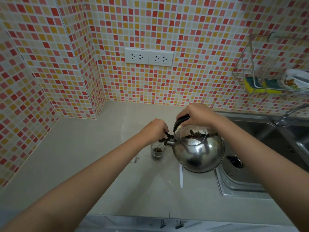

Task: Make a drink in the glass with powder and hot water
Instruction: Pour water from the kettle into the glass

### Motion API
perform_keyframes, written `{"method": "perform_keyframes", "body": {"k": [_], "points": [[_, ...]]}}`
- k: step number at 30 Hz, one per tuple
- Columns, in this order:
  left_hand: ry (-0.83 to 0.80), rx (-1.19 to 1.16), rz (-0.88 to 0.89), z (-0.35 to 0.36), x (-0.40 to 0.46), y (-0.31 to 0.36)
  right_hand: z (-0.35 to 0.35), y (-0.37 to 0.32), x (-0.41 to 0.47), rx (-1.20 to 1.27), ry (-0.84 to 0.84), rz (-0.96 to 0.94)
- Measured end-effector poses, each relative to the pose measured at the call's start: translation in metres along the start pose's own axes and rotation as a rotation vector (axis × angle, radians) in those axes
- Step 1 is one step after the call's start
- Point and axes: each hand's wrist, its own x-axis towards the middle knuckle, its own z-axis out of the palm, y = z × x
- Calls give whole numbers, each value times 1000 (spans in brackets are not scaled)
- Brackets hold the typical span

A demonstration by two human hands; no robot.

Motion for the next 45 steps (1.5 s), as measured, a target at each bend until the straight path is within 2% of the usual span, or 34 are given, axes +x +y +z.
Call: {"method": "perform_keyframes", "body": {"k": [45], "points": [[3, 8, -10, -2, -4, 9, 1, 8, -2, 12, 37, -9]]}}
